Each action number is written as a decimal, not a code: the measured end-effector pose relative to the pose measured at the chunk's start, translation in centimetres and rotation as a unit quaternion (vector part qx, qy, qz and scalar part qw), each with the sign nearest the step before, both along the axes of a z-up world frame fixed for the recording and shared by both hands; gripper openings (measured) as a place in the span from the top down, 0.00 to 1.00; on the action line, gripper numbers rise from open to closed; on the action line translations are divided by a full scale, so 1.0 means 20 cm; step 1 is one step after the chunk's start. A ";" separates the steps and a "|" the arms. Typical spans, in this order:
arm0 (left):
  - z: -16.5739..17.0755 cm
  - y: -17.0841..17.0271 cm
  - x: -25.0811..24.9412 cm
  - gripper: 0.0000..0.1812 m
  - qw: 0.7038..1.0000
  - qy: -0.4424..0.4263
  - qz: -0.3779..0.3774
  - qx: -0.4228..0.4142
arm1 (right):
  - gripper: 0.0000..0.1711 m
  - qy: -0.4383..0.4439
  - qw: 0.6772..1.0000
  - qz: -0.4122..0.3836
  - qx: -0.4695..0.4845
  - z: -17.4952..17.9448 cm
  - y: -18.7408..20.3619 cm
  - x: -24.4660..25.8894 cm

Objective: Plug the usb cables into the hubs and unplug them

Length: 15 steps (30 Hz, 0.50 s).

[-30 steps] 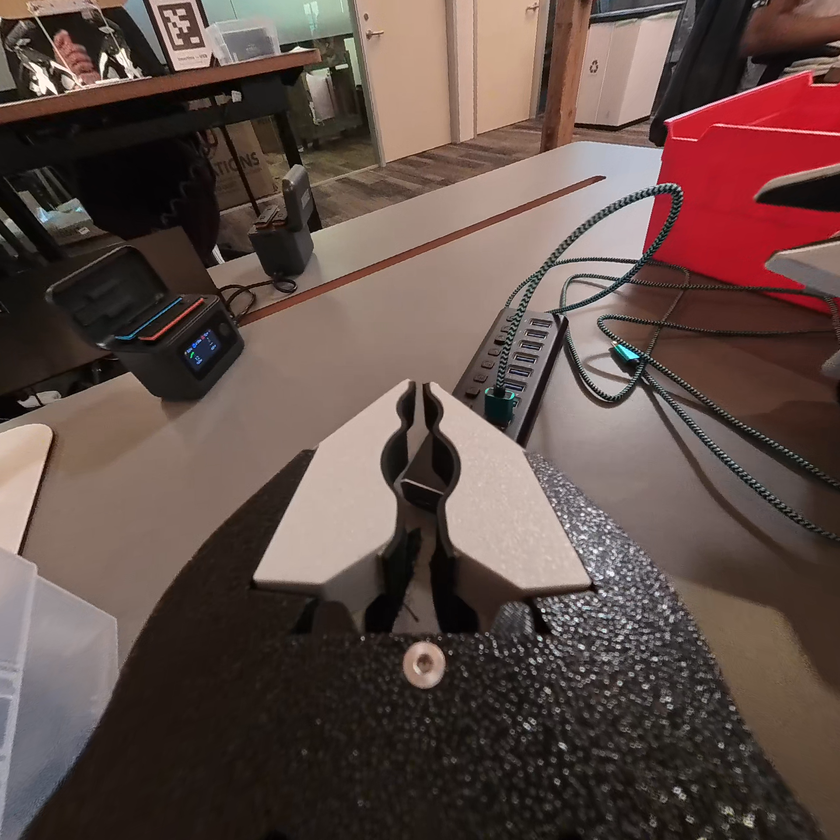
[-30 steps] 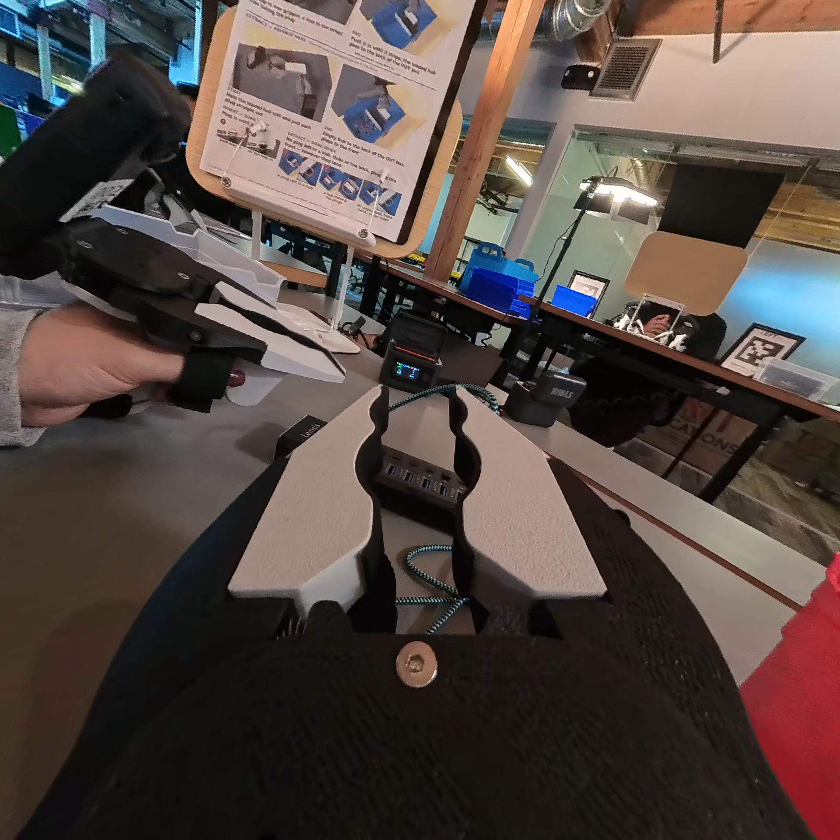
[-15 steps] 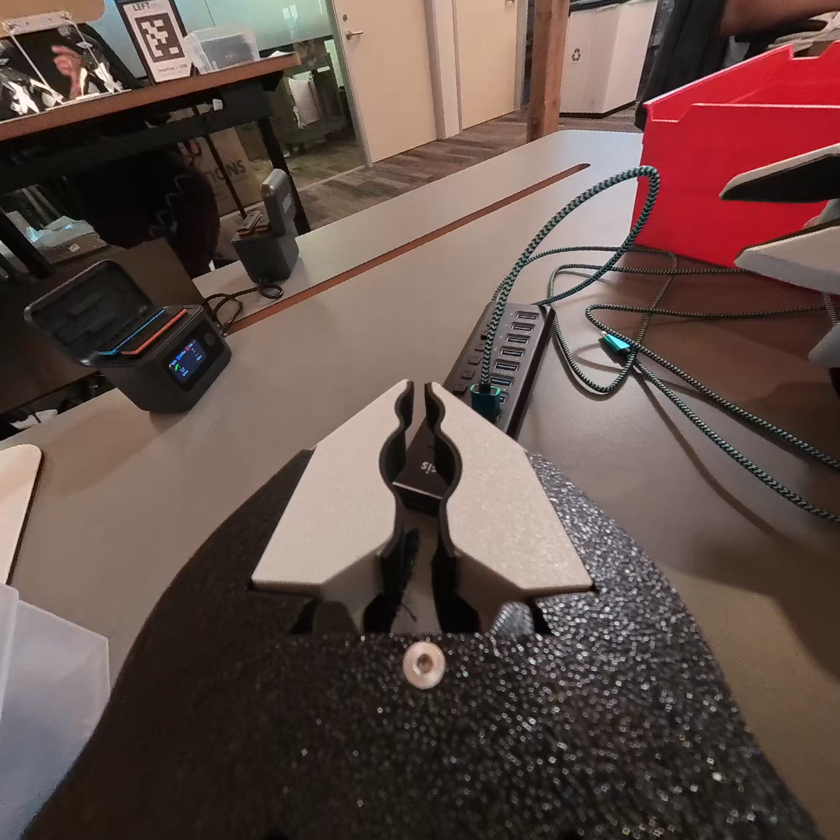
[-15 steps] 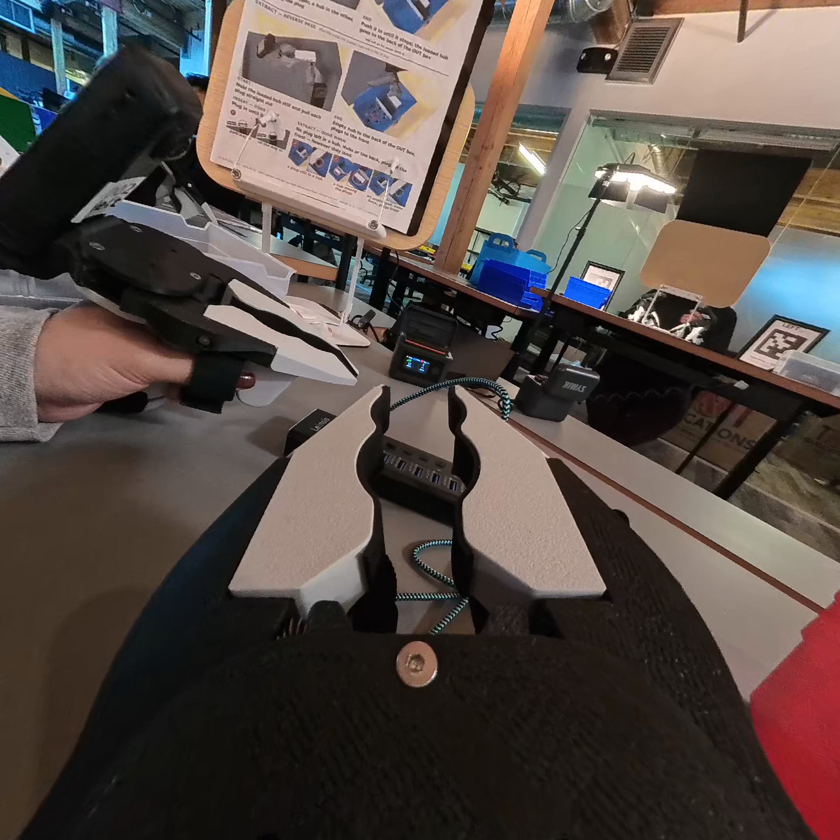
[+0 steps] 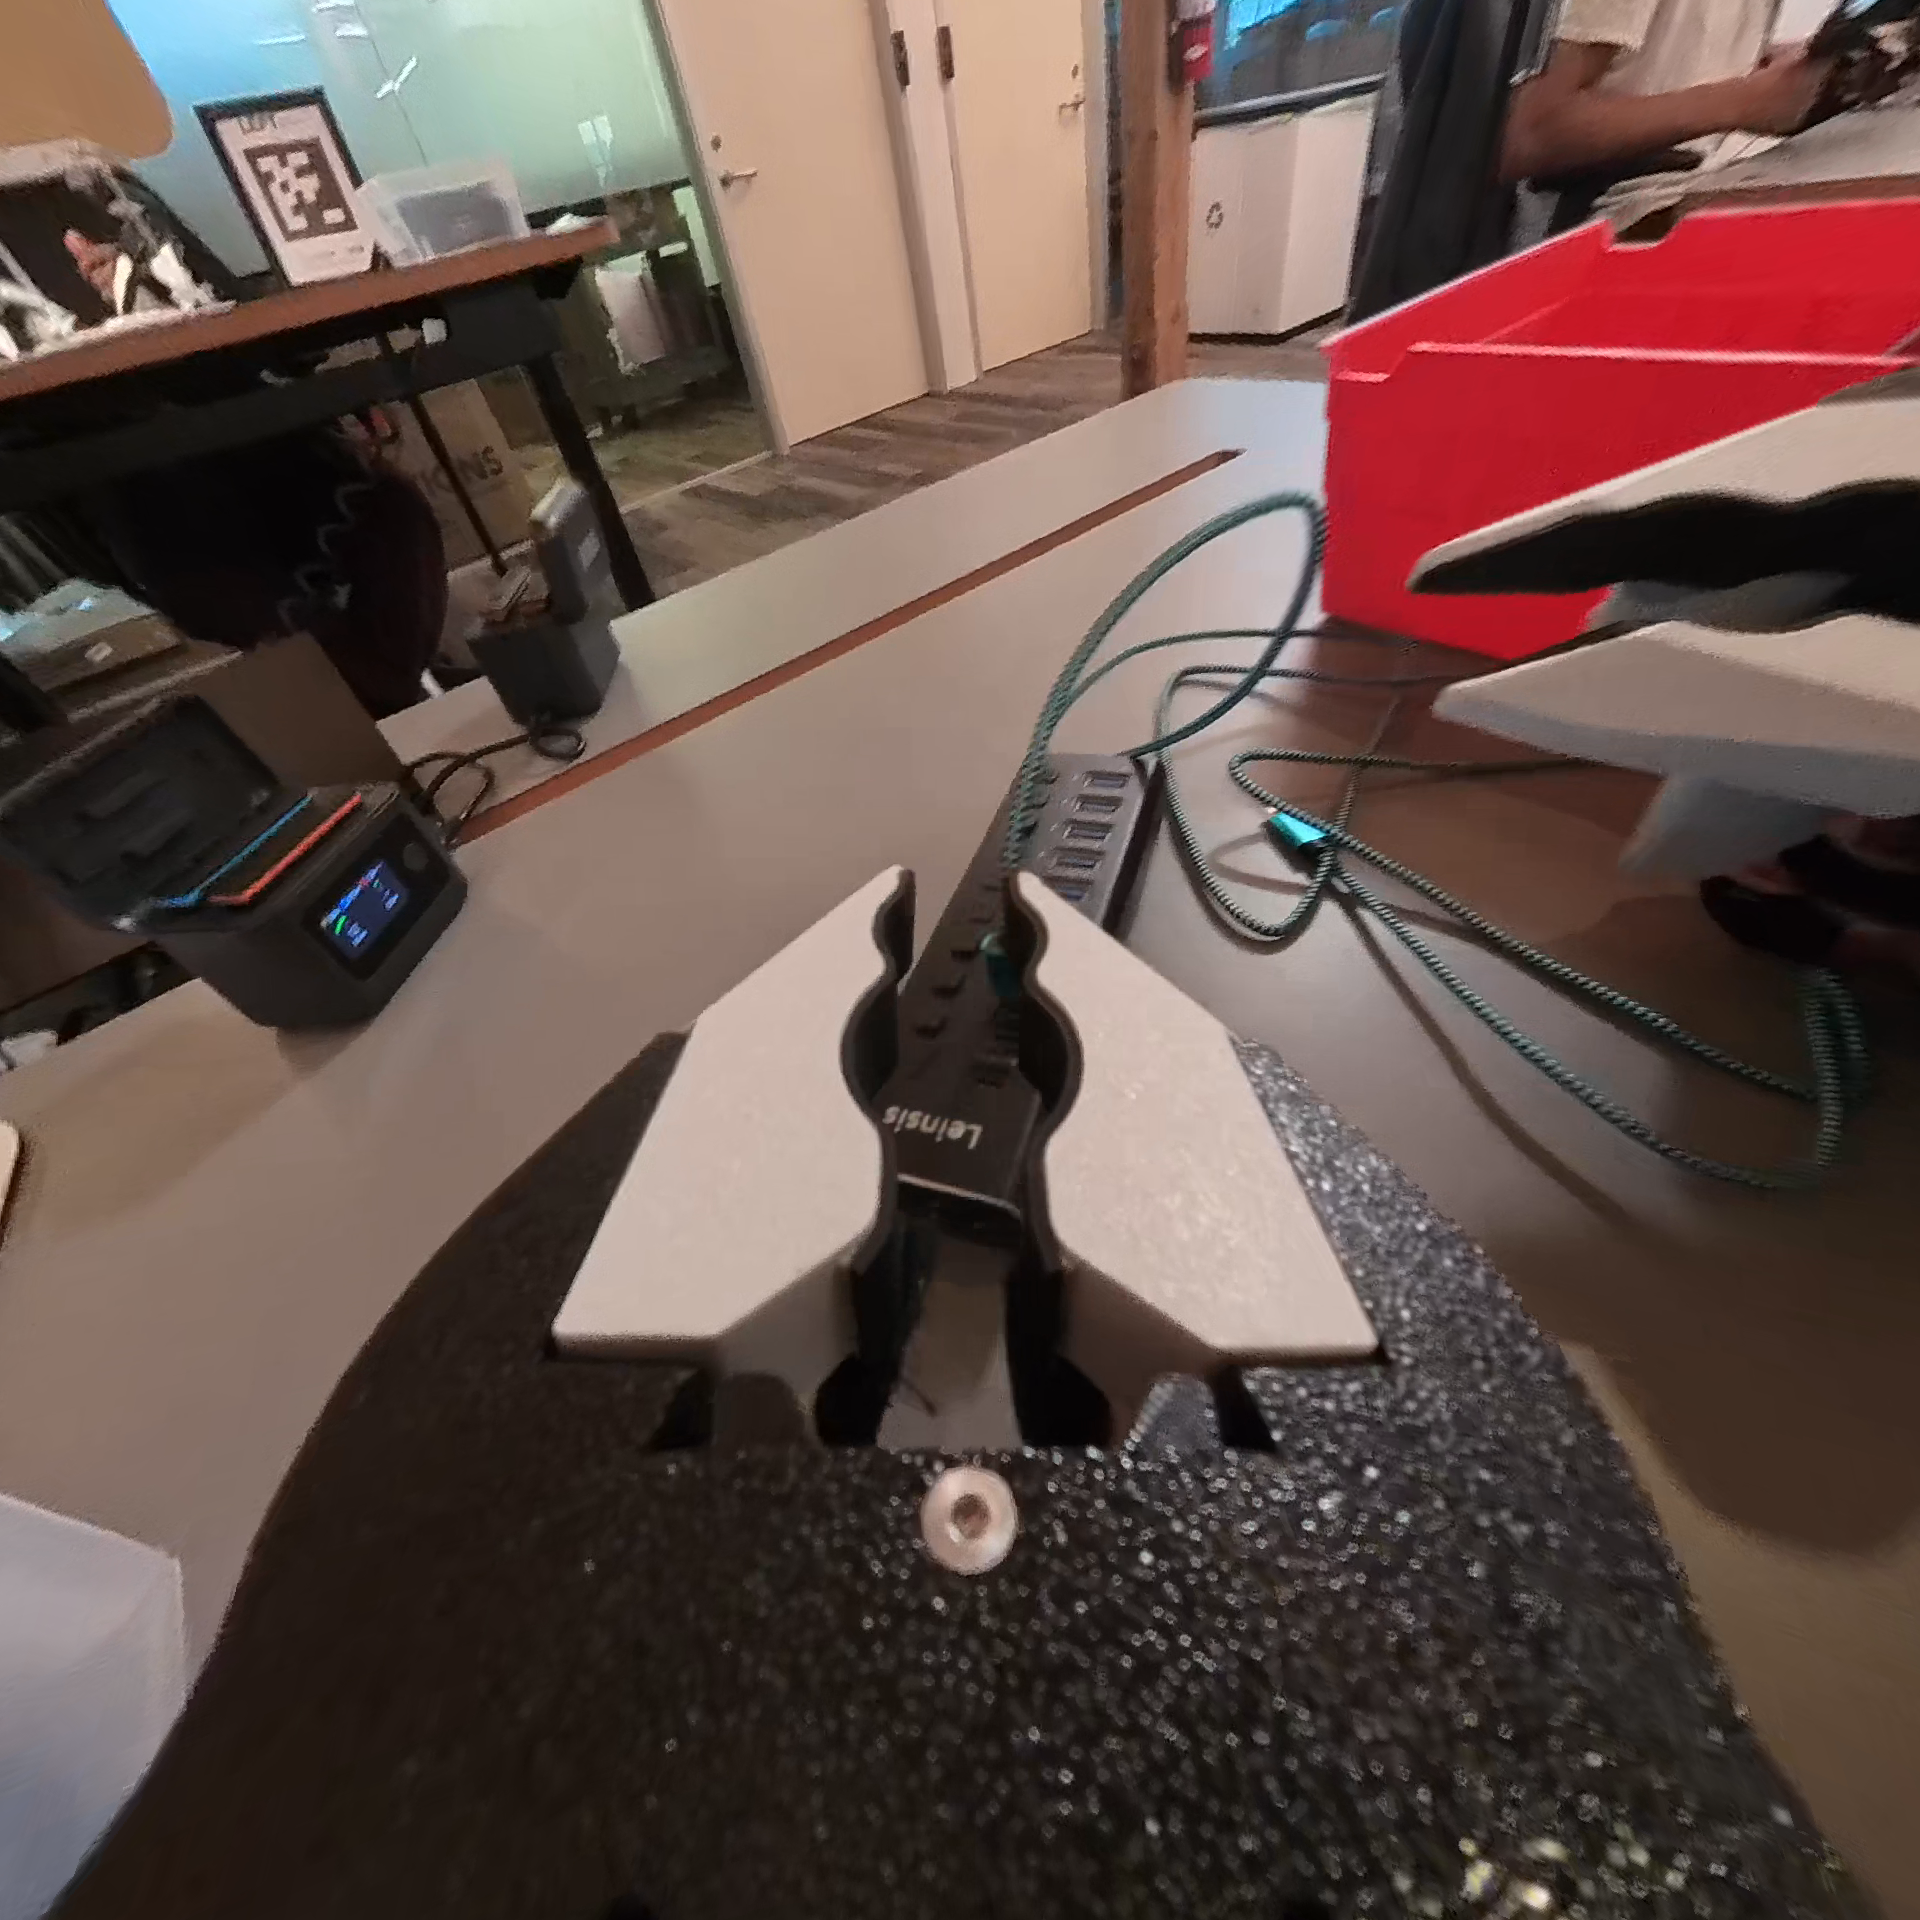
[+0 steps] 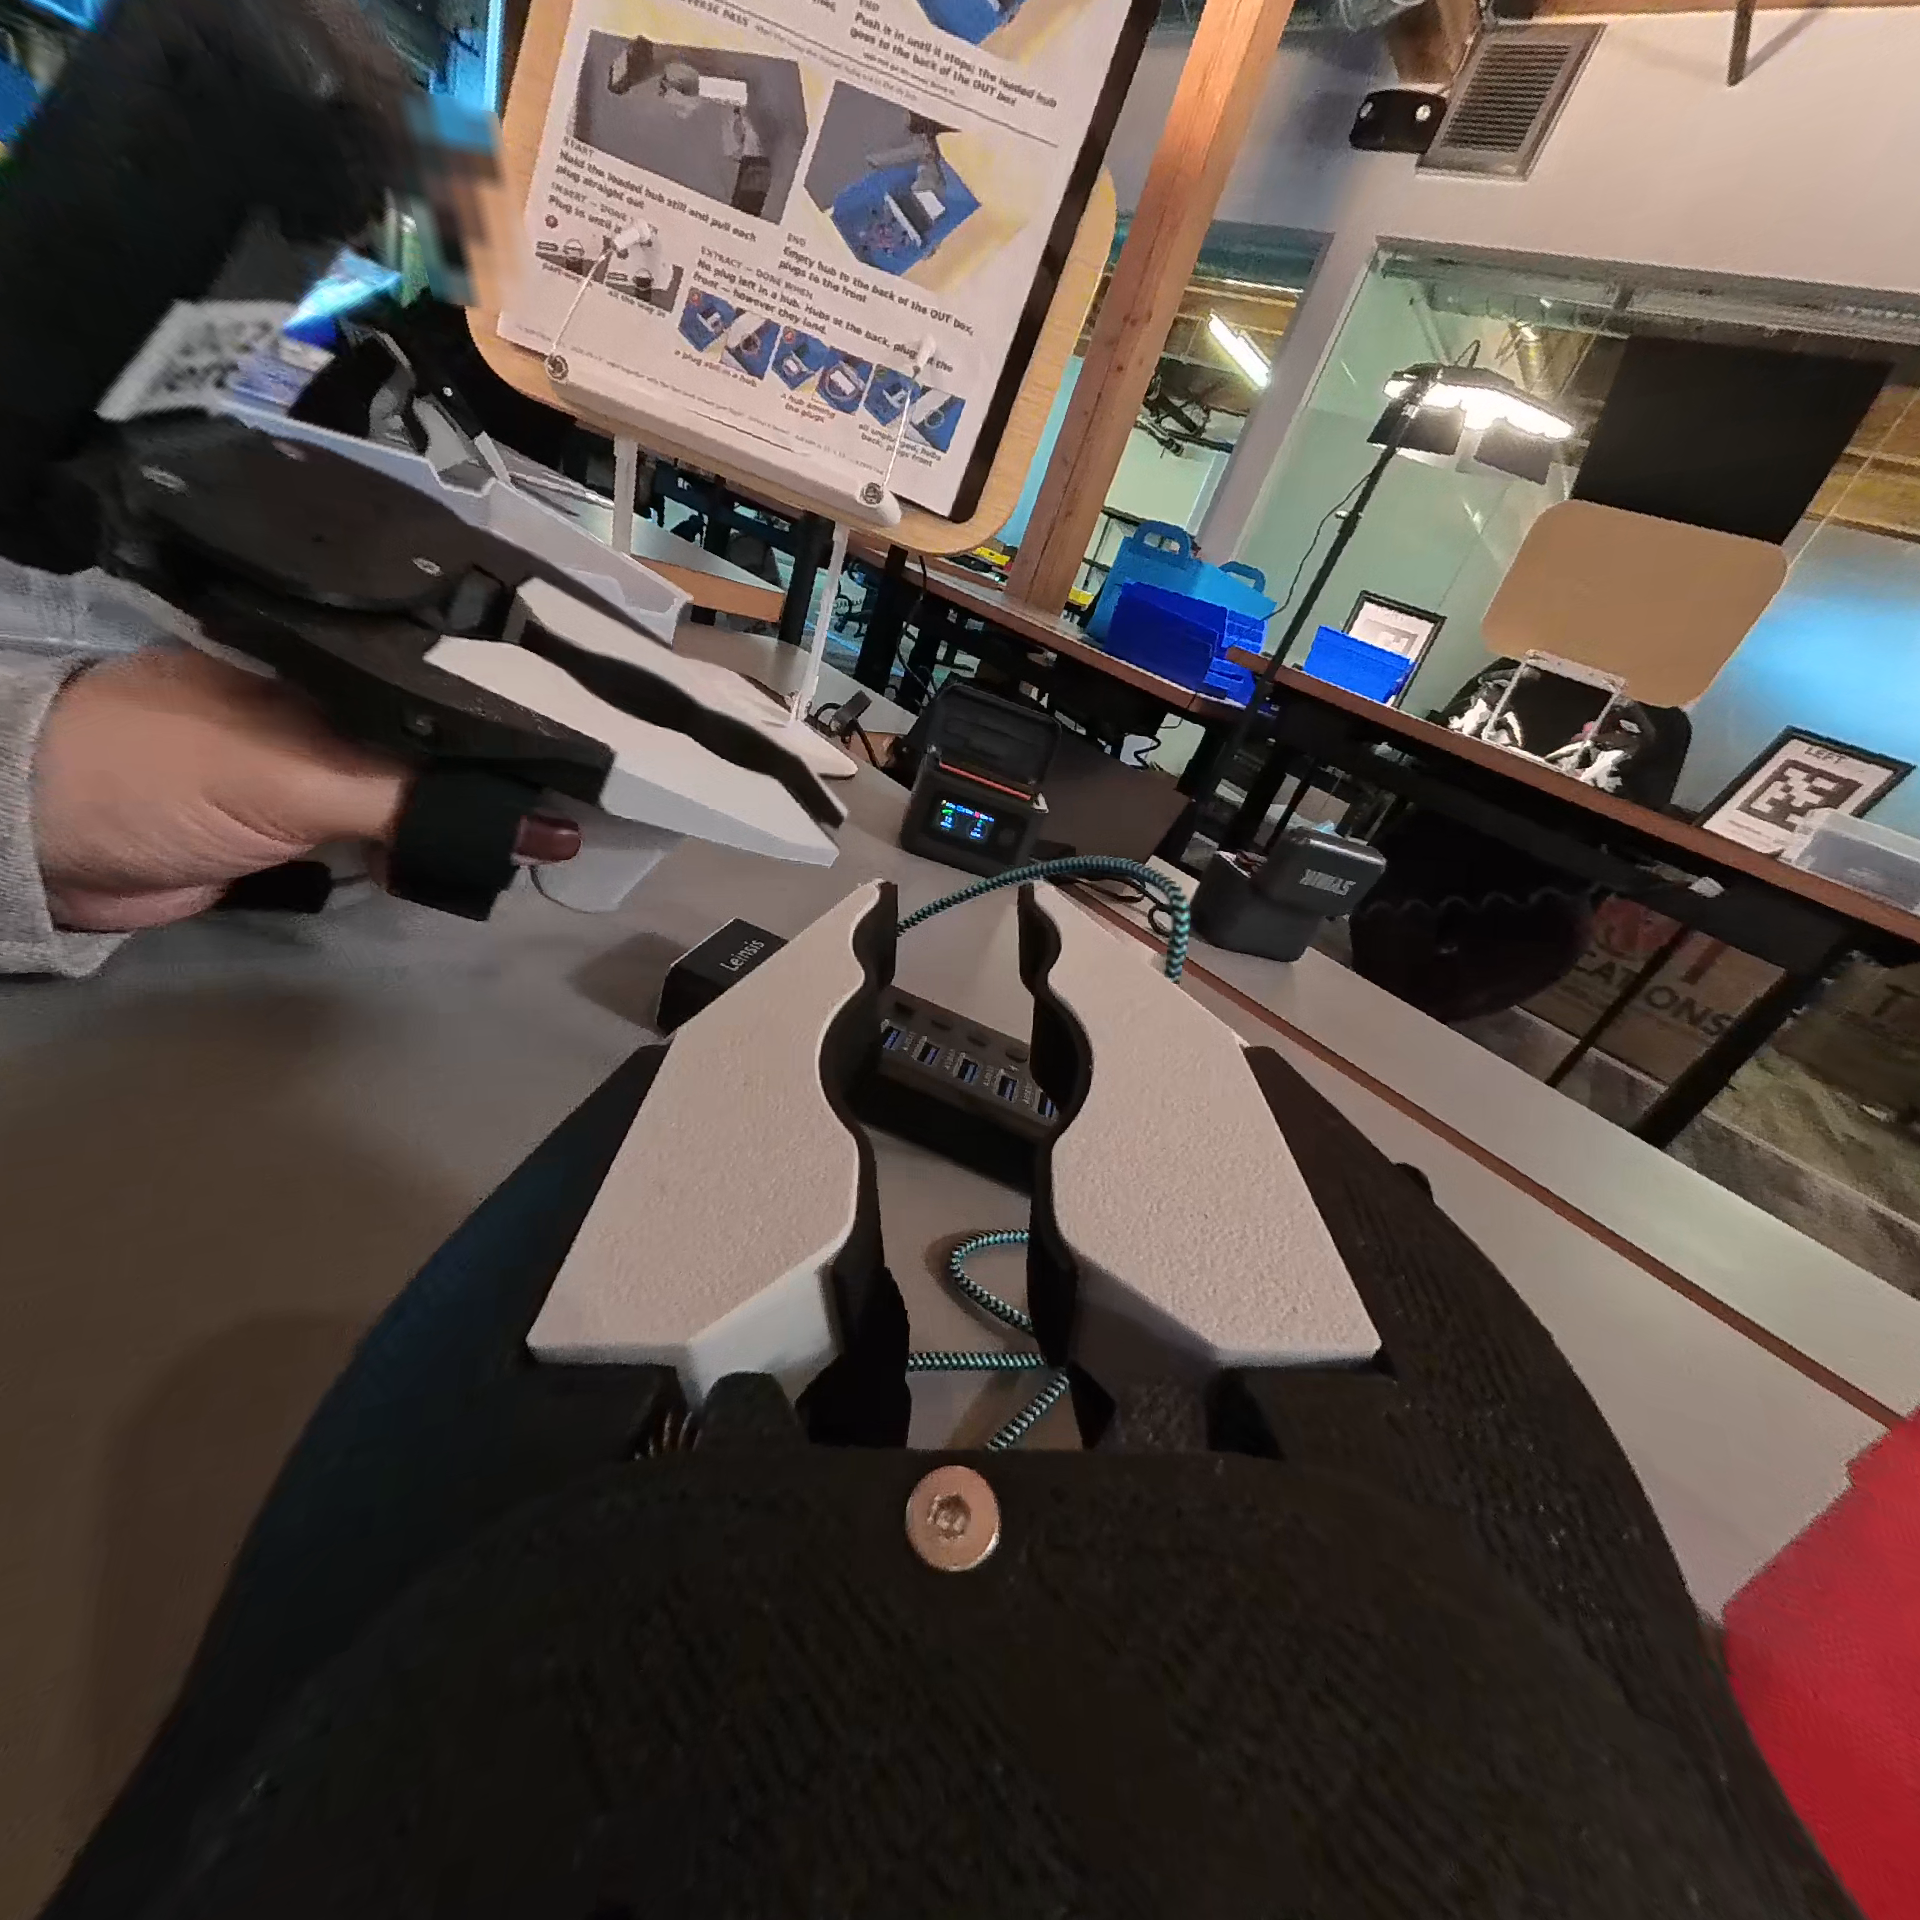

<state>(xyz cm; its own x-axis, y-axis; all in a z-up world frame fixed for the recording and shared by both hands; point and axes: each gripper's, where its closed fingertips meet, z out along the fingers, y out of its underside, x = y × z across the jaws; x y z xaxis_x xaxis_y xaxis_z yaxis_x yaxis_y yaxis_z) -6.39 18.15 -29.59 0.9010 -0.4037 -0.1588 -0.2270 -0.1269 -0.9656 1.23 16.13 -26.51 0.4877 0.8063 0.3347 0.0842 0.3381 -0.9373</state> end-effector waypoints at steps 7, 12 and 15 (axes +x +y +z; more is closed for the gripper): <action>-0.05 -0.02 0.07 0.62 0.996 0.083 -0.036 -0.007 | 0.88 0.010 1.000 -0.005 -0.001 0.02 0.00 0.02; -0.22 0.00 0.00 0.45 0.990 0.069 -0.040 -0.119 | 0.88 0.015 1.000 -0.017 0.008 0.04 -0.01 0.05; -0.34 0.02 -0.07 0.45 0.980 0.101 -0.031 -0.168 | 0.88 0.009 1.000 -0.018 0.020 0.05 -0.02 0.04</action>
<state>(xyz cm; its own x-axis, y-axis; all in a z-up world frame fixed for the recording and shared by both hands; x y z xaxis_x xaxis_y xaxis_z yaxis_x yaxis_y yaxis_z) -7.73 18.56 -36.42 0.8367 -0.5175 -0.1795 -0.4262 -0.4093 -0.8067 2.06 15.70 -25.56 0.5218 0.7748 0.3570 0.0802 0.3720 -0.9247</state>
